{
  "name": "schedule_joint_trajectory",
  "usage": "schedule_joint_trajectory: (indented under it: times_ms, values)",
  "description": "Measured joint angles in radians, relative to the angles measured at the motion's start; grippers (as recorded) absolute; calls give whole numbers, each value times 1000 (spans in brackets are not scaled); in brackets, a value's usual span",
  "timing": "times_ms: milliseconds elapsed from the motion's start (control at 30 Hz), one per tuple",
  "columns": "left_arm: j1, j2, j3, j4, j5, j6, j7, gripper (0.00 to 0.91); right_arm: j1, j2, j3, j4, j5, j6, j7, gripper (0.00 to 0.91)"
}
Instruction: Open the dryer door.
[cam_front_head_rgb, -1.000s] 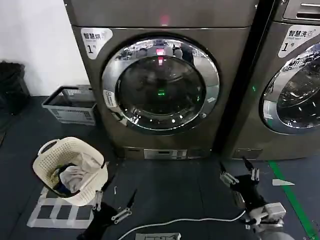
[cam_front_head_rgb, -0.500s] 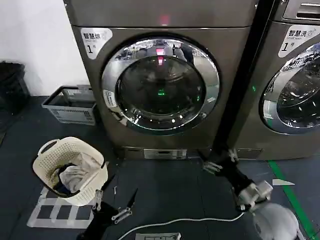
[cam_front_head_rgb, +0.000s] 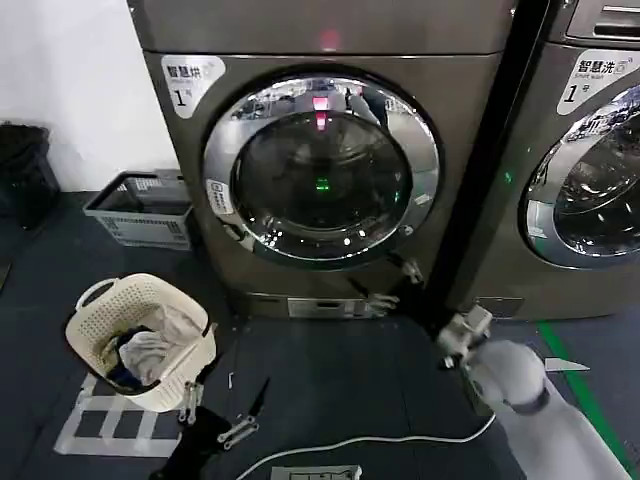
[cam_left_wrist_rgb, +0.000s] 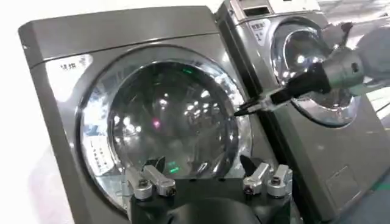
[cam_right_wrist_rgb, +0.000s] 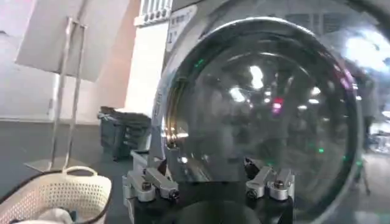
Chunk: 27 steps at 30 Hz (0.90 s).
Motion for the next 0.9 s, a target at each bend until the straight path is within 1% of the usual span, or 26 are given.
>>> schedule_joint_trajectory:
  times_ms: [433, 700, 900]
  values:
    - [10, -5, -14, -3, 4, -8, 5, 907, 231, 87, -197, -154, -1, 4, 11, 907]
    - [14, -6, -23, -4, 5, -12, 6, 907, 330, 147, -267, -247, -7, 9, 9, 907]
    - [11, -16, -24, -1, 7, -12, 8, 907, 393, 213, -305, -333, -30, 16, 7, 907]
